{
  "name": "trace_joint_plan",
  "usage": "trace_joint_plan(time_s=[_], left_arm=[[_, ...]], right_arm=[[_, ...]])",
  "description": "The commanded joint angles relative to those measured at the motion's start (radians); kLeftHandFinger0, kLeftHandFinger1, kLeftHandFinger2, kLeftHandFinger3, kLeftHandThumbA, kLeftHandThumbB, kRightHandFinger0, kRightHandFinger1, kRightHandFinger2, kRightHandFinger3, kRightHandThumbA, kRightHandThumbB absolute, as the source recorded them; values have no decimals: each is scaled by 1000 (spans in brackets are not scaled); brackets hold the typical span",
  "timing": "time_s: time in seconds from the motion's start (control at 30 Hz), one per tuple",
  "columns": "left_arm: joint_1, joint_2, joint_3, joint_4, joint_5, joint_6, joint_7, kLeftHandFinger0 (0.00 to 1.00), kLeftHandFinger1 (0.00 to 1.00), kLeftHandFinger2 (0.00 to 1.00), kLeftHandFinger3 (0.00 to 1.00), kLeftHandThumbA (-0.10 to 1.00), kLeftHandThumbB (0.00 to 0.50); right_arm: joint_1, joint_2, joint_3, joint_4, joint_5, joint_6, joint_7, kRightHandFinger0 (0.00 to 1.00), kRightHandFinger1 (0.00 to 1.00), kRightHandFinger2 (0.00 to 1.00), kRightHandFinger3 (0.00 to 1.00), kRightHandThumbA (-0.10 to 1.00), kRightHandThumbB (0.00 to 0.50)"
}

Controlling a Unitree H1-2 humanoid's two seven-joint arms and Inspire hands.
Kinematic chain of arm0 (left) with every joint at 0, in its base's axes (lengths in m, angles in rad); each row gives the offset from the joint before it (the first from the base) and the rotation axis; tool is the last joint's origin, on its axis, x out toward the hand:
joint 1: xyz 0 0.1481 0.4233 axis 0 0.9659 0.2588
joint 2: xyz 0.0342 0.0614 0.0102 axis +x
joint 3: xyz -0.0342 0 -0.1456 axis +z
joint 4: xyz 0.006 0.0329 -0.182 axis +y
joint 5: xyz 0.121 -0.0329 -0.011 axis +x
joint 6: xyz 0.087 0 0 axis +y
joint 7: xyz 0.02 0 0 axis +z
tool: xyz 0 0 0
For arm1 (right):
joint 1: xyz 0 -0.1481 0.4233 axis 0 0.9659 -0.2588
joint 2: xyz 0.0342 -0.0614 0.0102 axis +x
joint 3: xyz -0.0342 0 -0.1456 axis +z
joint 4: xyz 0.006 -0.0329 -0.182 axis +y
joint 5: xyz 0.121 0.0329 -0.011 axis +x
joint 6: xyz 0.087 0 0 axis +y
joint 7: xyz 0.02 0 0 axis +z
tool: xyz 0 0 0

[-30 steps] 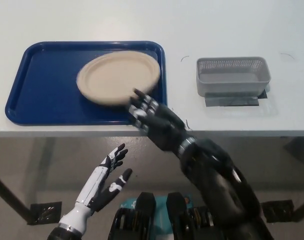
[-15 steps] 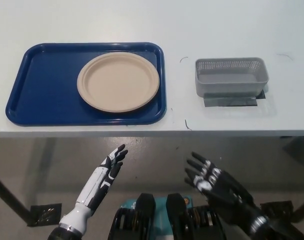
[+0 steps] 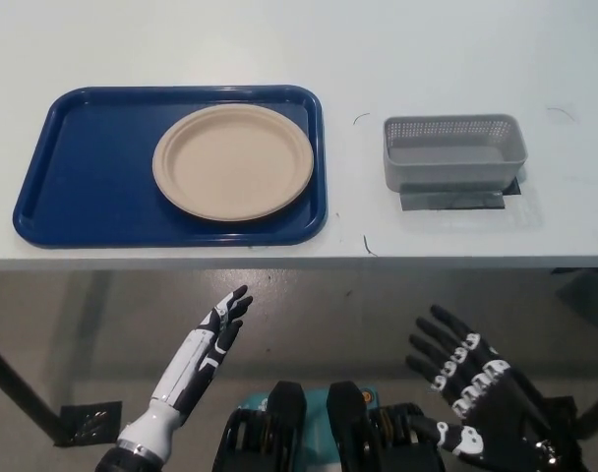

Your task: Use the right hand to pick up a plate from a leveled surface and place it into a tray on the left side

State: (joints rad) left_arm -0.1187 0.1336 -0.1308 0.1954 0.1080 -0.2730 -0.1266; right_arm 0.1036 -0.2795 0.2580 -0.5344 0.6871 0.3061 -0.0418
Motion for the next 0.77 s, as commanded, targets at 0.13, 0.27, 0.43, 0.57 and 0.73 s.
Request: trace_joint_plan(time_s=[0.13, 0.27, 0.43, 0.57, 0.73], left_arm=[[11, -9, -16, -15, -5, -66, -11, 1000, 1000, 1000, 1000, 1000, 205], [19, -13, -15, -16, -12, -70, -11, 1000, 1000, 1000, 1000, 1000, 210], [42, -11, -15, -28, -8, -77, -8, 1000, 1000, 1000, 1000, 1000, 213], [55, -12, -18, -33, -12, -75, -9, 1000, 1000, 1000, 1000, 1000, 224], [61, -13, -16, -33, -11, -85, -3, 1000, 1000, 1000, 1000, 1000, 214]], right_arm=[[-60, -31, -80, 356, -521, -528, 18, 1000, 1000, 1000, 1000, 1000, 333], [-73, -6, -91, 452, -486, -530, 13, 1000, 1000, 1000, 1000, 1000, 311], [-84, 1, -81, 550, -539, -589, -1, 1000, 1000, 1000, 1000, 1000, 315], [-90, 0, -76, 587, -542, -592, 12, 1000, 1000, 1000, 1000, 1000, 321], [-98, 12, -78, 603, -535, -607, 25, 1000, 1000, 1000, 1000, 1000, 321]])
